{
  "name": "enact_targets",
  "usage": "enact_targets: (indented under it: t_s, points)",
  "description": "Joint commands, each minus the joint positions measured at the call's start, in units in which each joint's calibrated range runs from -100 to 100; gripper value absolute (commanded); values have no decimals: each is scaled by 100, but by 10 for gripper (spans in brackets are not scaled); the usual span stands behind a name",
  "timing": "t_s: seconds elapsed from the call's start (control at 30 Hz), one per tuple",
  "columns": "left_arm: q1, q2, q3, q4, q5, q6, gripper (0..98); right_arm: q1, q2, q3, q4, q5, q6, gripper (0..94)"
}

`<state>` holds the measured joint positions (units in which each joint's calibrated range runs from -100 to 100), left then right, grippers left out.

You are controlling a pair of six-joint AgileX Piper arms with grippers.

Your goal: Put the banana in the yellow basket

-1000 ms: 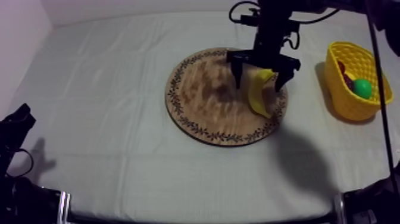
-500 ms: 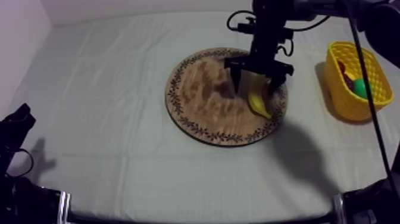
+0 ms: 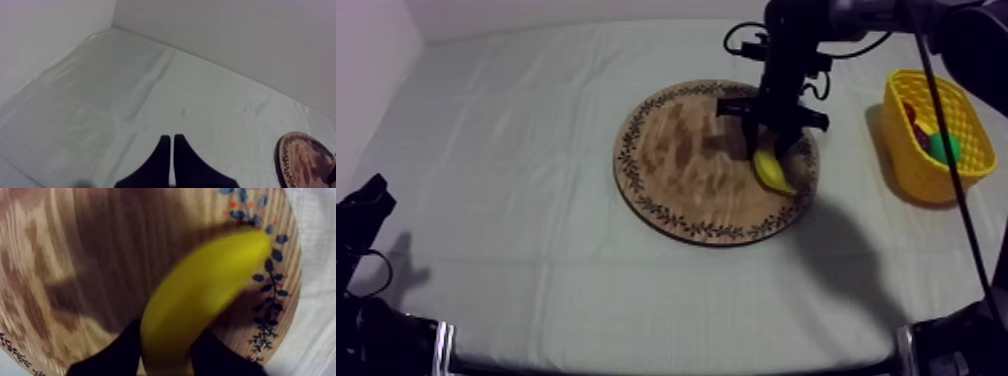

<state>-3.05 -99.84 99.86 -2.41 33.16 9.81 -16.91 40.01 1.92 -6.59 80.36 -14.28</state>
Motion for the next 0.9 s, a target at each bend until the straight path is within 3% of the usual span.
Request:
enact_targets:
  t_s: [0.0, 0.43, 0.87]
  points:
    - [-2, 2, 3, -1, -1, 0, 1, -1, -4, 27, 16, -38, 18, 246]
    - [-2, 2, 3, -1, -1, -1, 1, -12, -600, 162, 143, 12, 37, 199]
    - [-2, 2, 3, -1, -1, -1, 1, 60, -2096, -156, 425, 1167, 549, 207]
